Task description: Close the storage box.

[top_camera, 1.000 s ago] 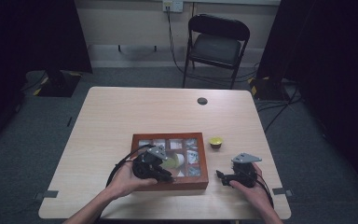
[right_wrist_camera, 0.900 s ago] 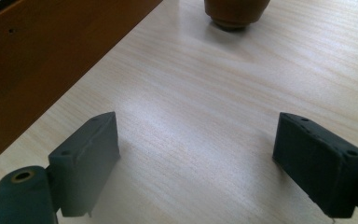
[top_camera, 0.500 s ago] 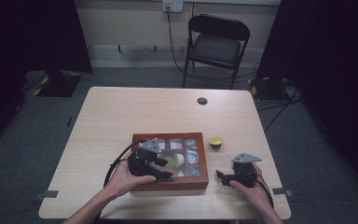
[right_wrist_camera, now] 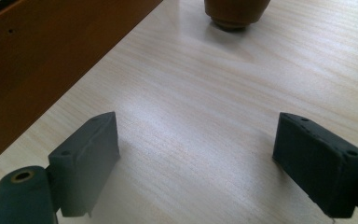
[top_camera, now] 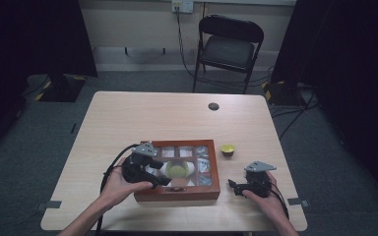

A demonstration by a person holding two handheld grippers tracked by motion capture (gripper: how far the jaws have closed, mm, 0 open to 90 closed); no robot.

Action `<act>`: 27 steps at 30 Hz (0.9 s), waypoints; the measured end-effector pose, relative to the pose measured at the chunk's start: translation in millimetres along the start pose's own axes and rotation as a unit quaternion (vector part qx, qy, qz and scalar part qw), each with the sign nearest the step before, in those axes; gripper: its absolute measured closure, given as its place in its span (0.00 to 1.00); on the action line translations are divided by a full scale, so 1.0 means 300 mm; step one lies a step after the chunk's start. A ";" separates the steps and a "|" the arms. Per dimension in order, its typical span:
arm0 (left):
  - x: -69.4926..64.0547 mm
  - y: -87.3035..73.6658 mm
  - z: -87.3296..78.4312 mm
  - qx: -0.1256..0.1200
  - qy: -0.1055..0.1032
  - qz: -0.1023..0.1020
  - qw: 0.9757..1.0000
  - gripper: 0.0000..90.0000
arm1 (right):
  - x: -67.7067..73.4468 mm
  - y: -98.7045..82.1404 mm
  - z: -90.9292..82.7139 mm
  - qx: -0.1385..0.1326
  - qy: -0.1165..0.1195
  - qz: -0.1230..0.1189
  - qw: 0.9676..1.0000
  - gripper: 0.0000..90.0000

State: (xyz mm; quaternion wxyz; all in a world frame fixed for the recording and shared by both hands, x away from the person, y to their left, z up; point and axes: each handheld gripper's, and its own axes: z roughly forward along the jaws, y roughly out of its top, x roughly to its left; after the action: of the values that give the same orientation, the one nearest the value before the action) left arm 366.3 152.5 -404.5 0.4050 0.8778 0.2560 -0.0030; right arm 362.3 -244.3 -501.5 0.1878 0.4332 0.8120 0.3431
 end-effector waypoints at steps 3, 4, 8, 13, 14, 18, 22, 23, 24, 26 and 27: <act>0.015 -0.018 -0.024 -0.004 0.008 -0.006 1.000 0.31 | 0.000 0.000 0.000 0.000 0.000 0.000 1.000 0.15; 0.022 -0.027 -0.035 -0.009 0.013 -0.013 1.000 0.31 | 0.000 0.000 0.000 0.000 0.000 0.000 1.000 0.15; 0.048 -0.064 -0.065 -0.019 0.020 -0.031 0.999 0.28 | 0.000 0.000 0.000 0.000 0.000 0.000 1.000 0.15; 0.085 -0.110 -0.104 -0.026 0.035 -0.057 0.997 0.25 | -0.001 0.000 0.000 -0.001 -0.003 0.002 1.000 0.15; 0.093 -0.119 -0.113 -0.031 0.039 -0.061 0.997 0.25 | -0.002 0.000 0.000 0.000 -0.004 0.001 1.000 0.15; 0.128 -0.159 -0.139 -0.032 0.053 -0.076 0.995 0.23 | -0.003 0.000 0.000 -0.001 -0.006 0.003 1.000 0.15; 0.160 -0.208 -0.167 -0.033 0.058 -0.085 0.994 0.23 | -0.005 -0.001 -0.001 -0.001 -0.008 0.006 1.000 0.15; 0.165 -0.216 -0.172 -0.033 0.064 -0.089 0.993 0.23 | -0.005 -0.002 -0.001 -0.001 -0.009 0.006 1.000 0.15; 0.174 -0.230 -0.181 -0.033 0.069 -0.095 0.992 0.23 | -0.006 -0.002 -0.001 -0.001 -0.009 0.006 1.000 0.15; 0.186 -0.249 -0.192 -0.031 0.075 -0.103 0.991 0.23 | -0.006 -0.002 -0.001 -0.001 -0.010 0.007 1.000 0.15; 0.192 -0.260 -0.198 -0.030 0.078 -0.107 0.991 0.23 | -0.006 -0.002 -0.002 -0.001 -0.010 0.008 1.000 0.15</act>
State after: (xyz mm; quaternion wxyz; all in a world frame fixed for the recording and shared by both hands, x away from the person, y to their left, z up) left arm 369.1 262.7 -432.3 0.4074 0.8300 0.3798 0.0300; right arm 362.7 -246.1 -501.5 0.1936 0.4427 0.8065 0.3407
